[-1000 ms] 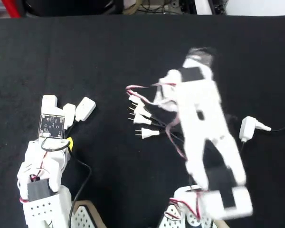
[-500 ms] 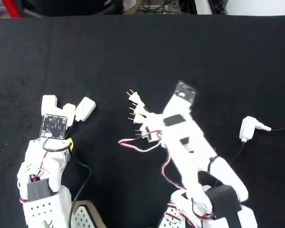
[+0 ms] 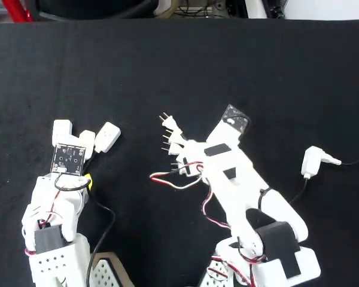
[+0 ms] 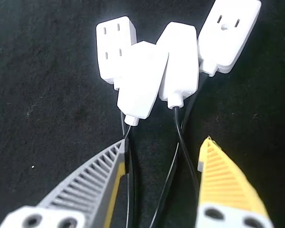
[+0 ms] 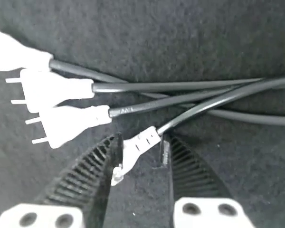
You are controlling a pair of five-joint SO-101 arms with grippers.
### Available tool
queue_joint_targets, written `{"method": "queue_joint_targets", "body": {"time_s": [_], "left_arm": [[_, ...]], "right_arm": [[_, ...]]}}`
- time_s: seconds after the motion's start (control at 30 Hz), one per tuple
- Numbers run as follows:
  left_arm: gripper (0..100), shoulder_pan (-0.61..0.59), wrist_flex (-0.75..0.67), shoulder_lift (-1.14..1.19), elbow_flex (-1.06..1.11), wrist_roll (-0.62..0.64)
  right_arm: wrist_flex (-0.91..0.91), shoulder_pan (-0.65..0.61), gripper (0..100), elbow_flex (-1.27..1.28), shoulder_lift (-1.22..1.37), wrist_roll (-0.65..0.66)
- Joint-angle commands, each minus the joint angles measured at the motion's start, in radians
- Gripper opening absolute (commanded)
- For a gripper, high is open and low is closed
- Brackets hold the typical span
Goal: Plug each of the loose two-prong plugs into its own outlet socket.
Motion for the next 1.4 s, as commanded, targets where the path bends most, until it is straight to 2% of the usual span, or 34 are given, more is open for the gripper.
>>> {"method": "queue_joint_targets", "body": {"time_s": [0.0,0.07,0.27,0.33,0.4,0.6,0.9,0.97,1.13,1.37], "left_arm": [[25,0.007,0.0,-0.006,0.019,-0.006],[25,0.007,0.0,-0.006,0.019,-0.006],[25,0.008,0.0,-0.006,0.019,-0.006],[25,0.01,0.0,-0.006,0.019,-0.006],[25,0.01,0.0,-0.006,0.019,-0.006],[25,0.01,0.0,-0.006,0.019,-0.006],[25,0.012,0.0,-0.006,0.019,-0.006],[25,0.012,0.0,-0.006,0.019,-0.006],[25,0.012,0.0,-0.006,0.019,-0.008],[25,0.012,0.0,-0.006,0.019,-0.008]], "right_arm": [[-0.057,0.035,13.4,-0.024,0.022,-0.041],[-0.078,0.038,13.4,-0.024,0.039,-0.081],[-0.091,0.018,13.3,-0.044,0.091,-0.094],[-0.091,0.023,10.5,-0.053,0.093,-0.092],[-0.087,0.028,2.1,-0.056,0.091,-0.089],[-0.072,0.043,1.3,-0.061,0.074,-0.077],[0.201,0.043,1.1,-0.062,-0.275,0.1],[0.247,0.04,1.1,-0.062,-0.36,0.212],[0.265,0.043,1.5,-0.073,-0.44,0.756],[0.338,0.018,1.4,-0.246,-0.232,1.323]]}}
